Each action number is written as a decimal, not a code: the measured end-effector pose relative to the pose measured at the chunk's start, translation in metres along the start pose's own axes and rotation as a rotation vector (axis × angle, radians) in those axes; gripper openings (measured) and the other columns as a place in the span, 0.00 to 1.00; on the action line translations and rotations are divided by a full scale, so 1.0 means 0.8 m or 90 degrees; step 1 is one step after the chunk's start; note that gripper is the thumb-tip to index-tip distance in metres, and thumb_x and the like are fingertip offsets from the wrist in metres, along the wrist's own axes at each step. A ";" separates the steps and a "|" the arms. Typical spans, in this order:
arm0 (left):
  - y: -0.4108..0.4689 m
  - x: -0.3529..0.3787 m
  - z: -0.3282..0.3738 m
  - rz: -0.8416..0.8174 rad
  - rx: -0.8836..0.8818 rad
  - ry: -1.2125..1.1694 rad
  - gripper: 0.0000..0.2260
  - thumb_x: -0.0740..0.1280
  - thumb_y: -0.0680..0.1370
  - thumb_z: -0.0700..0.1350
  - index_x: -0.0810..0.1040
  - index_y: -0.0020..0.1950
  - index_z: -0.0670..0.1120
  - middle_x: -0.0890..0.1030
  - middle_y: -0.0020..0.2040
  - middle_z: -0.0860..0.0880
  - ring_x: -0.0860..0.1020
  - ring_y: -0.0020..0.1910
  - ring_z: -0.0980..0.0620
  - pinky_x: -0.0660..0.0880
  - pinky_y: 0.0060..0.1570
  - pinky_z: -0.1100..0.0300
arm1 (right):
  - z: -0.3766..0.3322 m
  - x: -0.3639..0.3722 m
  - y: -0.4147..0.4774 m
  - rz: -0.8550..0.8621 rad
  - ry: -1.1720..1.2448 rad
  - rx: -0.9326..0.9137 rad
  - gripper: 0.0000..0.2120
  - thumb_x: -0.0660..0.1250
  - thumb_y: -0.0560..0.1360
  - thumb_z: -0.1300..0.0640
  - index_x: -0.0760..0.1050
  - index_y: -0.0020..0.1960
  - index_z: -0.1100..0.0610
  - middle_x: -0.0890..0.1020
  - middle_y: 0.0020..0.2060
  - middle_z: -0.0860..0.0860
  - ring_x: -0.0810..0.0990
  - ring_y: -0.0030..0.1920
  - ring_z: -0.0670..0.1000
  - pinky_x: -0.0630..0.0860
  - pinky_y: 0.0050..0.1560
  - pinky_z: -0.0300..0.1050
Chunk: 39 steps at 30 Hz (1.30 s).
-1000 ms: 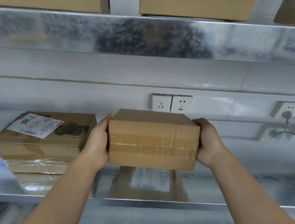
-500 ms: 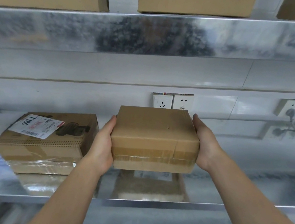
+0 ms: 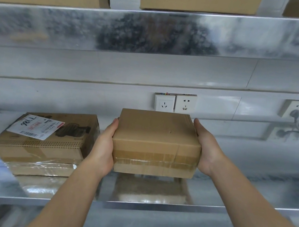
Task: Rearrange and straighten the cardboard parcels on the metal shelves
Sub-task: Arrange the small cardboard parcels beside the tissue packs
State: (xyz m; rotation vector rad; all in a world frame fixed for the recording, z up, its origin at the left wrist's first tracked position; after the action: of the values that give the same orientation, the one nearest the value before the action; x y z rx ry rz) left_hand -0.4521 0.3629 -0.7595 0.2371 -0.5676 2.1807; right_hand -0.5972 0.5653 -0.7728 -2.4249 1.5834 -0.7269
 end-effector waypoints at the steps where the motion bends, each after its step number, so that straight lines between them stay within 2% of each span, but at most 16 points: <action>1: -0.001 0.001 0.000 -0.004 0.000 0.005 0.18 0.60 0.83 0.60 0.81 0.64 0.53 0.87 0.47 0.48 0.84 0.47 0.46 0.79 0.44 0.51 | 0.000 0.001 -0.002 -0.002 -0.003 -0.002 0.22 0.62 0.81 0.37 0.83 0.60 0.53 0.87 0.54 0.56 0.85 0.56 0.59 0.78 0.65 0.60; 6: -0.002 0.001 0.007 -0.020 0.003 0.012 0.19 0.59 0.82 0.62 0.82 0.62 0.54 0.87 0.52 0.47 0.86 0.46 0.47 0.79 0.44 0.51 | 0.001 0.003 -0.004 -0.006 0.013 0.007 0.16 0.64 0.83 0.46 0.81 0.63 0.54 0.87 0.53 0.56 0.85 0.52 0.59 0.80 0.60 0.58; 8: 0.000 0.000 0.014 -0.029 0.009 0.012 0.20 0.57 0.83 0.63 0.82 0.63 0.55 0.86 0.55 0.46 0.85 0.53 0.46 0.79 0.49 0.48 | 0.002 -0.002 -0.001 -0.002 0.029 0.007 0.15 0.63 0.84 0.49 0.80 0.66 0.53 0.88 0.50 0.55 0.86 0.48 0.57 0.81 0.54 0.56; 10: 0.003 -0.007 0.022 -0.015 0.026 0.025 0.21 0.56 0.83 0.63 0.81 0.65 0.55 0.85 0.60 0.47 0.82 0.61 0.45 0.78 0.60 0.44 | 0.000 -0.004 0.001 -0.010 0.037 -0.006 0.15 0.61 0.85 0.52 0.77 0.69 0.50 0.87 0.50 0.53 0.86 0.46 0.56 0.81 0.51 0.54; 12: 0.006 -0.017 0.031 0.018 0.044 0.030 0.20 0.61 0.82 0.62 0.80 0.67 0.53 0.80 0.67 0.48 0.77 0.67 0.46 0.74 0.65 0.43 | -0.002 -0.008 0.005 -0.015 0.061 -0.017 0.18 0.60 0.85 0.56 0.73 0.73 0.46 0.87 0.53 0.51 0.85 0.47 0.55 0.81 0.49 0.53; 14: 0.004 -0.021 0.040 0.036 0.057 0.001 0.22 0.65 0.80 0.58 0.77 0.70 0.48 0.76 0.71 0.48 0.77 0.65 0.46 0.77 0.58 0.48 | -0.003 -0.014 0.006 -0.003 0.075 -0.020 0.22 0.60 0.85 0.60 0.69 0.76 0.42 0.86 0.54 0.49 0.86 0.46 0.54 0.81 0.46 0.52; 16: 0.003 -0.020 0.044 0.030 0.049 -0.024 0.19 0.62 0.83 0.53 0.75 0.70 0.42 0.76 0.69 0.44 0.78 0.57 0.45 0.76 0.48 0.52 | -0.001 -0.017 0.007 -0.005 0.042 -0.020 0.24 0.57 0.86 0.61 0.67 0.76 0.40 0.86 0.54 0.49 0.87 0.41 0.52 0.81 0.41 0.49; 17: 0.003 -0.018 0.045 0.014 0.045 -0.036 0.18 0.60 0.84 0.51 0.75 0.69 0.40 0.77 0.68 0.41 0.79 0.57 0.44 0.76 0.48 0.53 | 0.002 -0.018 0.007 -0.006 0.012 -0.019 0.23 0.56 0.86 0.61 0.69 0.75 0.41 0.86 0.51 0.50 0.86 0.38 0.51 0.81 0.38 0.47; 20: 0.004 -0.011 0.048 -0.006 0.054 -0.085 0.20 0.57 0.86 0.50 0.75 0.70 0.38 0.75 0.71 0.37 0.77 0.61 0.42 0.76 0.52 0.52 | 0.012 -0.019 0.011 0.006 -0.081 -0.006 0.20 0.55 0.85 0.63 0.77 0.68 0.46 0.83 0.33 0.51 0.81 0.30 0.49 0.78 0.33 0.42; 23: 0.003 0.001 0.044 -0.021 0.070 -0.089 0.19 0.56 0.85 0.51 0.78 0.70 0.45 0.78 0.69 0.41 0.78 0.63 0.41 0.77 0.55 0.47 | 0.020 -0.006 0.010 -0.009 -0.116 0.001 0.16 0.59 0.85 0.59 0.79 0.65 0.45 0.82 0.32 0.49 0.79 0.31 0.47 0.75 0.37 0.42; 25: 0.000 0.014 0.035 -0.047 0.067 -0.030 0.17 0.58 0.85 0.53 0.84 0.62 0.51 0.83 0.62 0.42 0.80 0.62 0.39 0.75 0.60 0.41 | 0.023 0.004 0.007 -0.016 -0.110 -0.004 0.12 0.61 0.85 0.51 0.77 0.66 0.44 0.85 0.38 0.46 0.81 0.38 0.47 0.76 0.44 0.44; 27: -0.007 0.032 0.024 -0.089 0.056 0.035 0.19 0.56 0.85 0.56 0.87 0.49 0.55 0.86 0.55 0.43 0.82 0.58 0.38 0.76 0.57 0.36 | 0.028 0.012 0.004 -0.013 -0.115 0.007 0.15 0.60 0.84 0.43 0.76 0.67 0.46 0.84 0.43 0.48 0.82 0.43 0.50 0.77 0.46 0.46; 28: -0.011 0.040 0.019 -0.106 0.047 0.054 0.22 0.55 0.85 0.58 0.87 0.48 0.55 0.86 0.55 0.44 0.82 0.57 0.38 0.77 0.56 0.36 | 0.032 0.016 0.002 -0.015 -0.118 0.020 0.18 0.59 0.83 0.40 0.76 0.66 0.47 0.84 0.45 0.50 0.83 0.45 0.52 0.78 0.46 0.47; 30: -0.019 0.056 0.014 -0.132 0.032 0.059 0.26 0.52 0.85 0.62 0.87 0.48 0.54 0.86 0.54 0.45 0.84 0.54 0.41 0.77 0.56 0.38 | 0.040 0.026 0.001 -0.034 -0.119 0.039 0.26 0.56 0.82 0.33 0.78 0.66 0.48 0.87 0.49 0.53 0.86 0.50 0.55 0.81 0.52 0.51; 33: -0.020 0.068 0.013 -0.138 0.029 0.028 0.29 0.51 0.84 0.65 0.87 0.47 0.50 0.87 0.51 0.45 0.85 0.50 0.45 0.77 0.54 0.46 | 0.049 0.038 0.005 -0.057 -0.103 0.030 0.33 0.51 0.79 0.26 0.84 0.60 0.47 0.88 0.53 0.53 0.86 0.55 0.56 0.79 0.64 0.57; 39: -0.025 0.078 0.017 -0.150 0.022 0.034 0.32 0.49 0.82 0.68 0.84 0.59 0.48 0.86 0.57 0.43 0.84 0.56 0.45 0.77 0.59 0.47 | 0.052 0.038 0.004 -0.048 -0.075 0.017 0.30 0.52 0.81 0.30 0.86 0.56 0.48 0.88 0.53 0.54 0.87 0.54 0.57 0.78 0.64 0.59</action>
State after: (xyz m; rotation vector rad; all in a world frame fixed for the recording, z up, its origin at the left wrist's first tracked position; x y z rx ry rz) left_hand -0.4757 0.4109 -0.7191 0.2498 -0.4486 1.9629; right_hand -0.5701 0.5309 -0.8010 -2.4696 1.4370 -0.6001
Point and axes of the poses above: each hand's wrist, its own y-axis towards the middle knuckle, its own x-axis out of the palm, z = x × y, the point moved 10 cm from there along y, towards the middle knuckle
